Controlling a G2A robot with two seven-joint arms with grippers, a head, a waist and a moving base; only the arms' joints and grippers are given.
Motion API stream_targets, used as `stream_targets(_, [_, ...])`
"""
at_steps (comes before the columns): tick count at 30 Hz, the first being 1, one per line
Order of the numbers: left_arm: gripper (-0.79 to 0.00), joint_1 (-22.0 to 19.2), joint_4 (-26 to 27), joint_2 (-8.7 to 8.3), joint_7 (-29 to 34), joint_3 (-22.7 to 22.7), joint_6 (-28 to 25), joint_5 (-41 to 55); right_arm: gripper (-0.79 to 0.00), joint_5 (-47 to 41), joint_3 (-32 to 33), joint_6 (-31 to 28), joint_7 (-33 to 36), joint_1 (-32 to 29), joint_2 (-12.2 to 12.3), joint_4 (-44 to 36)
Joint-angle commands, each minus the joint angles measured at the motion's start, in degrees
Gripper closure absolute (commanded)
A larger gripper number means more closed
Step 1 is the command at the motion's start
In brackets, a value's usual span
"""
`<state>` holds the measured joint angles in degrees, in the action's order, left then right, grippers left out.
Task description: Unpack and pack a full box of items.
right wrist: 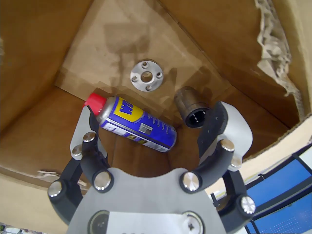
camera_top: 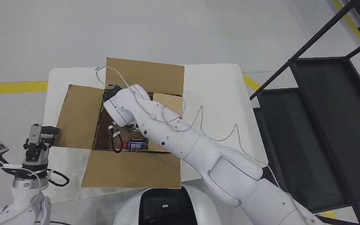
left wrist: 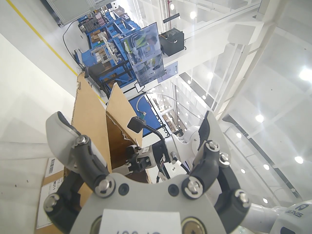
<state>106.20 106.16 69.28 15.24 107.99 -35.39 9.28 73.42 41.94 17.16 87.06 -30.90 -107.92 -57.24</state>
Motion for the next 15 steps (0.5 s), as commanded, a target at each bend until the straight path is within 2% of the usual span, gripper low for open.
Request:
stream_targets(1, [-0.785, 0.00, 0.00, 0.00, 0.00, 0.00, 0.00, 0.00, -0.785, 6.66, 3.73, -0.83, 0.94, -3.96, -0.17, -4.29])
stream_targets(4, [-0.785, 0.00, 0.00, 0.00, 0.00, 0.00, 0.00, 0.00, -0.785, 14.88, 8.30, -0.85, 0.94, -12.74, -0.74, -14.10])
stream_targets(7, [-0.785, 0.00, 0.00, 0.00, 0.00, 0.00, 0.00, 0.00, -0.785, 22.08, 10.08, -0.87, 0.94, -20.53, -1.01, -22.54])
stream_targets(10, [-0.785, 0.00, 0.00, 0.00, 0.00, 0.00, 0.00, 0.00, -0.785, 24.36, 9.77, -0.87, 0.94, -24.74, -0.08, -28.10])
stream_targets(15, [-0.785, 0.00, 0.00, 0.00, 0.00, 0.00, 0.00, 0.00, -0.785, 28.25, 9.48, -0.88, 0.94, -27.94, 1.13, -37.51])
